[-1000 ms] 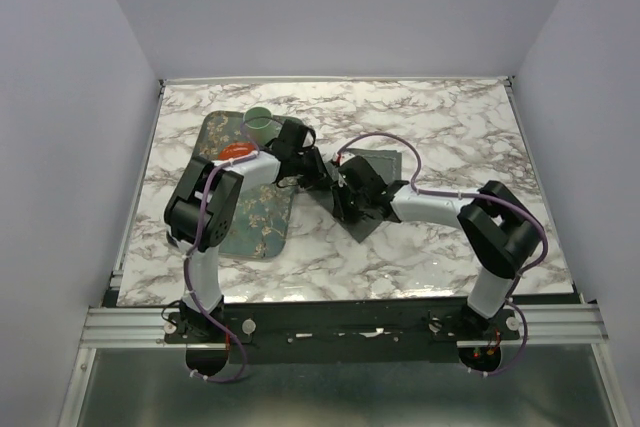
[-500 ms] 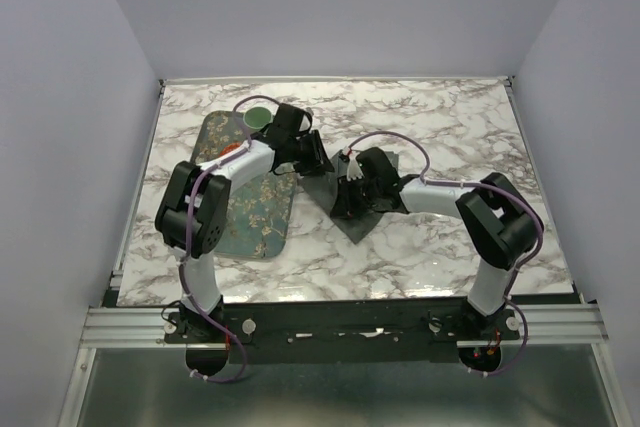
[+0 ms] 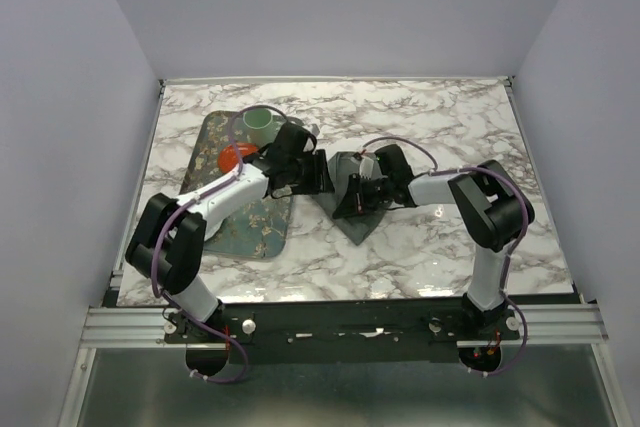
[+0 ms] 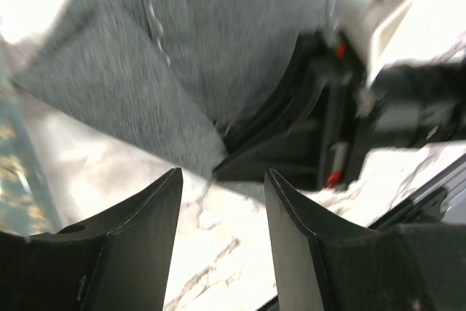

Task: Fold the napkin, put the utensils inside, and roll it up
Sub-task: Roll the napkin with the utensil

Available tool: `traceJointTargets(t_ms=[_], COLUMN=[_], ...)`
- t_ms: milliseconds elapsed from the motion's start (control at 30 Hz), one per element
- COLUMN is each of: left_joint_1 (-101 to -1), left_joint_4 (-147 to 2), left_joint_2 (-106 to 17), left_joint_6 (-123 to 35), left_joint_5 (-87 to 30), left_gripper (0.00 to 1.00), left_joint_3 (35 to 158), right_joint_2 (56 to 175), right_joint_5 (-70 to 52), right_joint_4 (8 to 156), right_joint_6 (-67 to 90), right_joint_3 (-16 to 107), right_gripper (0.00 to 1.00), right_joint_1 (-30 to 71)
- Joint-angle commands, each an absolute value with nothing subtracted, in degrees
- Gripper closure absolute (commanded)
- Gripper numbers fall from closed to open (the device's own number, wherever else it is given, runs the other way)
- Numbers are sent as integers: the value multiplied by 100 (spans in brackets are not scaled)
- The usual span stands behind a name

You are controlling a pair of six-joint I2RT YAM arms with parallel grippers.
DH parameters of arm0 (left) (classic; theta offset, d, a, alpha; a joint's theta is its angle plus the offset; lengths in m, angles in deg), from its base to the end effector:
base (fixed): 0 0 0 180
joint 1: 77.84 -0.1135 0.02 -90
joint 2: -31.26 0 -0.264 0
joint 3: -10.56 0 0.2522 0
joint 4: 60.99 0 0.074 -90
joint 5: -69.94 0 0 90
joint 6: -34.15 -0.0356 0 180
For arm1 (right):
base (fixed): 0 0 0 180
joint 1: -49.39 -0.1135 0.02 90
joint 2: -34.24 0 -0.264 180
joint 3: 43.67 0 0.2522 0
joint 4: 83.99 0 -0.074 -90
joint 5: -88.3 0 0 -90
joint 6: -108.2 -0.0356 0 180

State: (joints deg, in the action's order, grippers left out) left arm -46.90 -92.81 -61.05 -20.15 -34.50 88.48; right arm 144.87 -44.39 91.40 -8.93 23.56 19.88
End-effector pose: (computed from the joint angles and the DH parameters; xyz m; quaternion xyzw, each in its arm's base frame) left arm 0.2956 -0.1876 0.2363 0.0086 0.9217 -0.3007 0.2451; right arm 0.3043 0.1999 0.1128 -0.1484 0.8667 0.4575 0.1326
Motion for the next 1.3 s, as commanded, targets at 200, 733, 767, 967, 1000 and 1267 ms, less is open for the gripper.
traceJointTargets(t_ms=[200,733,767,967,1000,1267], left_joint_1=[-4049,-4031,-4031,-4031,-4031,-4040], left_joint_4=[-8917,-8670,-8653,-8863,-8881,-9022], left_joint_2=[-6226,-6945,-6963,-7148,-7157,-7429], left_joint_6=[-587,839,857,848,848,603], left_joint_5=[-2587,-2490,-2420,-2183,-2113,-1672], left_gripper=[32,31,32,39,41,57], left_joint_3=[8102,8083,8092,8241,8242,8224], right_joint_2=[15105,14920,14903,14806,14780,14551], right_joint_5=[-5047,-4942,-4916,-4802,-4775,-4512], right_joint_4=[8822,8709,8639,8269,8252,7970], right_joint_6=[-1352,-1099,-1054,-817,-825,-781], right_joint_3=[1501,1579,1614,1843,1852,1992], right_gripper=[99,99,99,99,100,100], right_joint_1=[2417,2417,2408,2408,2400,2198])
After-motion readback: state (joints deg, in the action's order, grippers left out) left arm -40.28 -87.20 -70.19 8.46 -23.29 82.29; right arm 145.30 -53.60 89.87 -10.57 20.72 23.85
